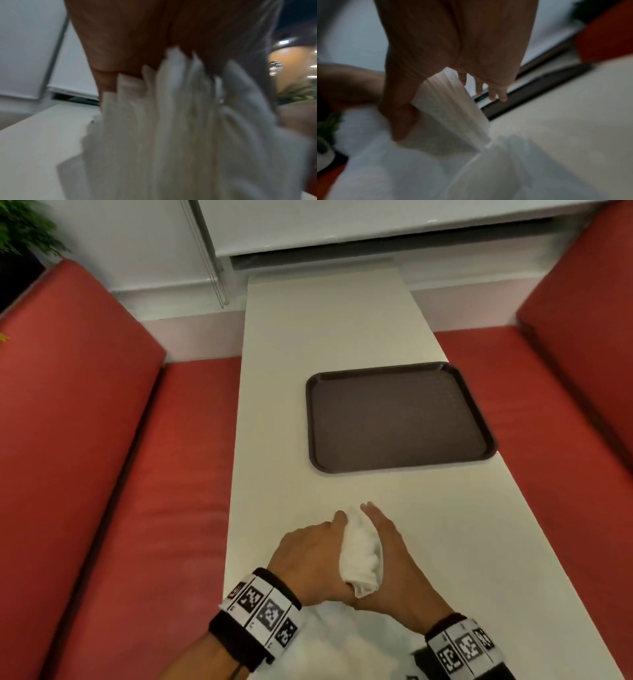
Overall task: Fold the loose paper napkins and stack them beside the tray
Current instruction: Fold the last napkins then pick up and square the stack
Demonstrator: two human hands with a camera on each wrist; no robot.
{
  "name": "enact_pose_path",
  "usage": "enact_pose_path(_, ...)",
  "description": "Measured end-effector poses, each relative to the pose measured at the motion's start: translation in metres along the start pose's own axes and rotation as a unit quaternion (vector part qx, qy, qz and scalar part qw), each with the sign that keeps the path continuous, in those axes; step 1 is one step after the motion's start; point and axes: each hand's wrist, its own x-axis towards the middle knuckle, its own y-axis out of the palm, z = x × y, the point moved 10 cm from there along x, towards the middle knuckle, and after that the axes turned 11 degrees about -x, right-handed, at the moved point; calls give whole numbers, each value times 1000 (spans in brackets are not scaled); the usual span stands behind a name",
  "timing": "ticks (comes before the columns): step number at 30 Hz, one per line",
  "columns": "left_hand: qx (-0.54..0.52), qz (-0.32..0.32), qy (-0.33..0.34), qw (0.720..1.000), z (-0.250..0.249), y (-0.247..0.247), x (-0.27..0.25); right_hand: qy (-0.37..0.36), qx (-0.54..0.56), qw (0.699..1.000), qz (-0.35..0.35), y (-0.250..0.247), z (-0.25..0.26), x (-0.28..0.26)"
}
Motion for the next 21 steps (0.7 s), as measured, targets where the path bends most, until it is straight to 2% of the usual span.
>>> enact_pose_path(3,67,8,79,995,-39,21,-3,37,12,996,80,5,-30,-26)
enact_pose_path(6,61,9,86,994,-50,37,-8,46,35,996,72,-2,-51,-43)
enact_pose_path(8,35,8,91,995,-55,48,-11,47,42,995,72,-3,-61,-50)
enact_pose_path(10,-71,1,63,996,-44,55,-18,55,54,996,54,-7,-71,-54)
enact_pose_path(11,-168,-1,30,985,-32,57,-23,58,58,996,36,-11,-77,-54)
enact_pose_path(13,-329,-33,-24,944,-6,62,-34,61,85,994,10,-18,-89,-57)
enact_pose_path(16,-407,-32,-30,912,-4,81,-45,67,171,983,-10,-25,-103,-63)
enact_pose_path(18,-458,-35,-9,888,-19,92,-44,81,232,969,25,-18,-100,-68)
enact_pose_path(21,-515,-97,-17,852,-30,87,-43,79,256,962,52,-16,-91,-73)
